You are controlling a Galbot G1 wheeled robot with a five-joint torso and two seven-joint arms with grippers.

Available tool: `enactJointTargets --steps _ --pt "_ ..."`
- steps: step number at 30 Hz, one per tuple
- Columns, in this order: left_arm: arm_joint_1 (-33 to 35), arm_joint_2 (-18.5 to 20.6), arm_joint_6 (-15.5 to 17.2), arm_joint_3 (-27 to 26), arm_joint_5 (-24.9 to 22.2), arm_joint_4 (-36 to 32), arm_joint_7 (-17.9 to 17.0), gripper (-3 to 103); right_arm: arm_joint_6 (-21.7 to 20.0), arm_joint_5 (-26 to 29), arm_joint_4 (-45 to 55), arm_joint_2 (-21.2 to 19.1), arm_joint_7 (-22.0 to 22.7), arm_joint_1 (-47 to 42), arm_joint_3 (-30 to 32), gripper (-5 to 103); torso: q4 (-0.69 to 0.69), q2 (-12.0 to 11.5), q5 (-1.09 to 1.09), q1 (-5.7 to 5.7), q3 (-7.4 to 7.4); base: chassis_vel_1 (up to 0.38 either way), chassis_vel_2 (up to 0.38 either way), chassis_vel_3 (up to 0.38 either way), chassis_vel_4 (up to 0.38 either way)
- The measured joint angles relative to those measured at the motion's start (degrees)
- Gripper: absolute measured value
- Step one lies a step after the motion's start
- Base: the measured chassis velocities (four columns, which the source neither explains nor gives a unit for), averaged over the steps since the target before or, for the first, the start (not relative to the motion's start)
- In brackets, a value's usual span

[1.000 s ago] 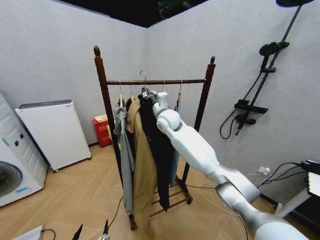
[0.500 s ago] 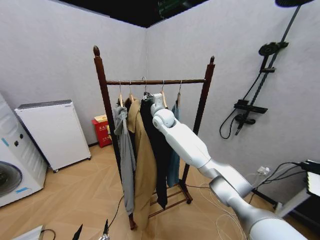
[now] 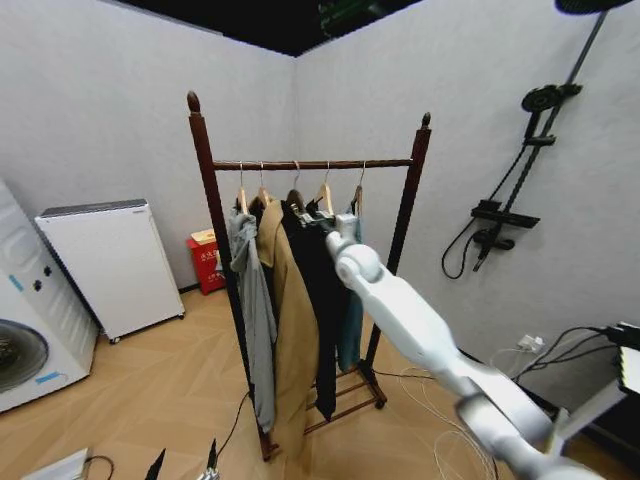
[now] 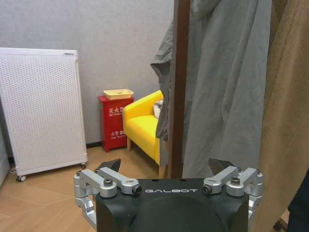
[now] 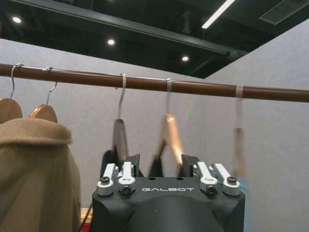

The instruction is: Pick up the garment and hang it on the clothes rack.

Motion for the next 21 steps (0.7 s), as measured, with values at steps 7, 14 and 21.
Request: enactJointTargets --steps 7,14,21 --pt "0.0 0.0 0.0 0.0 0.0 0.0 0.0 100 0.4 4.2 16.0 -7.6 0.5 -24.1 16.9 71 0.11 0.0 -0.05 0.0 -0.01 -0.022 -0.029 -0.008 -0.008" --pt "0.0 0.0 0.0 0.0 0.0 0.0 0.0 100 5.2 0.3 30.0 -4.2 -0.8 -57.8 35.3 96 0.09 0.0 -0.02 -0.01 0.0 0.0 0.0 0.0 0.0" --pt "0.0 0.0 0.0 0.0 0.0 0.0 0.0 100 15.3 -11.6 33.4 4.2 -1.7 -79.8 37.5 100 0.09 0.0 -0.05 -0.01 0.0 0.0 0.0 0.0 0.0"
